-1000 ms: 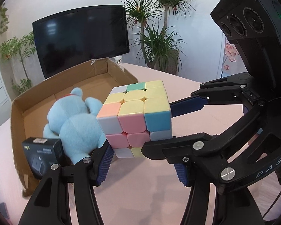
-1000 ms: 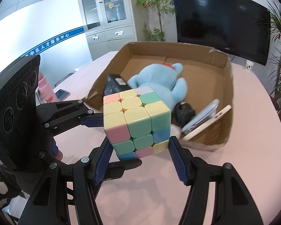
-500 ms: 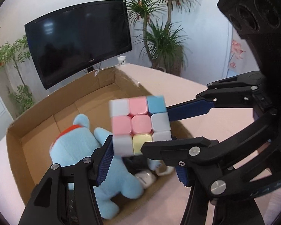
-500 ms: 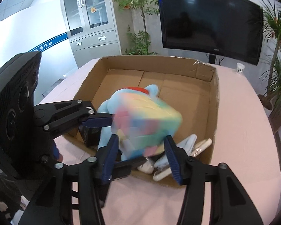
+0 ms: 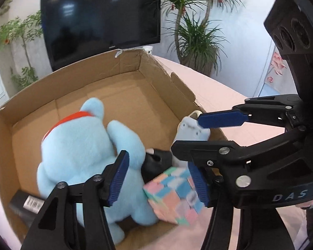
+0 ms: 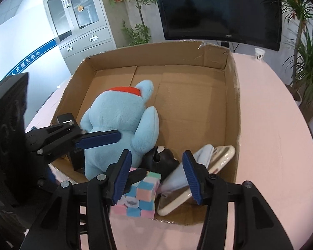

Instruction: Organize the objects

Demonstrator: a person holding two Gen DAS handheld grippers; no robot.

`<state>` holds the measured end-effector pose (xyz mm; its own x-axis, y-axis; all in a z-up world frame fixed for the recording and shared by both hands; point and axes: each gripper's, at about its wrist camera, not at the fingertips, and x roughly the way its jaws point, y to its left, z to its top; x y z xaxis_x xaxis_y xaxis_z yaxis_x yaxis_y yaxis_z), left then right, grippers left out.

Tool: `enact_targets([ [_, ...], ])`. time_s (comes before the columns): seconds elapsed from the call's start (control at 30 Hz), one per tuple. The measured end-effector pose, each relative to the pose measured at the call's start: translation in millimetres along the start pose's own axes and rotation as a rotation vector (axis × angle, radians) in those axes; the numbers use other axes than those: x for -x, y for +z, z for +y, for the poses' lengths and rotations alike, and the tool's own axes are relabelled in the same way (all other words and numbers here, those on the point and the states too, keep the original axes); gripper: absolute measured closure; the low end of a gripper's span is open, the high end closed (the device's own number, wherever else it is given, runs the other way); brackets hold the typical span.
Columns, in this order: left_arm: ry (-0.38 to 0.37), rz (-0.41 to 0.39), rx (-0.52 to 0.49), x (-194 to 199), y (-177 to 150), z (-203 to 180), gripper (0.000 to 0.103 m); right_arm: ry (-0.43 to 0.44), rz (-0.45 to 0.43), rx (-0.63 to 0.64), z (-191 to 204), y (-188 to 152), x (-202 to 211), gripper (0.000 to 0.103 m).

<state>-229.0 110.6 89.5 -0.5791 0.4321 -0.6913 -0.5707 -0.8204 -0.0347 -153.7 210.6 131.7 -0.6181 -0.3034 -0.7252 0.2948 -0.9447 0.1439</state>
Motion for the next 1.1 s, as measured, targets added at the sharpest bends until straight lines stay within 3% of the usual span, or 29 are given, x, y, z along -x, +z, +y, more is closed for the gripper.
enact_targets([
  [0.1,0.042,-0.031,0.032,26,-12,-2,0.016,-0.052,-0.041,0.01,12,-5,16,0.028],
  [0.13,0.064,-0.047,0.045,35,-14,-1,0.014,-0.066,-0.057,0.008,15,-8,21,0.022],
  [0.23,0.186,-0.085,0.093,62,-33,4,0.001,-0.086,-0.096,-0.013,22,-20,38,0.02],
  [0.43,0.371,-0.082,0.219,90,-88,10,0.001,-0.085,-0.092,-0.122,22,-60,45,0.017],
  [0.57,0.478,-0.025,0.272,85,-129,15,0.001,-0.028,-0.022,-0.172,21,-93,32,0.017],
  [0.73,0.501,0.053,0.356,68,-174,25,0.001,-0.158,-0.026,-0.115,35,-131,22,0.017],
  [0.9,0.497,0.108,0.34,56,-203,17,0.001,-0.156,0.053,-0.153,41,-165,5,0.017],
  [1.1,0.516,0.111,0.344,48,-231,1,0.001,-0.203,0.094,-0.165,42,-192,-13,0.015],
])
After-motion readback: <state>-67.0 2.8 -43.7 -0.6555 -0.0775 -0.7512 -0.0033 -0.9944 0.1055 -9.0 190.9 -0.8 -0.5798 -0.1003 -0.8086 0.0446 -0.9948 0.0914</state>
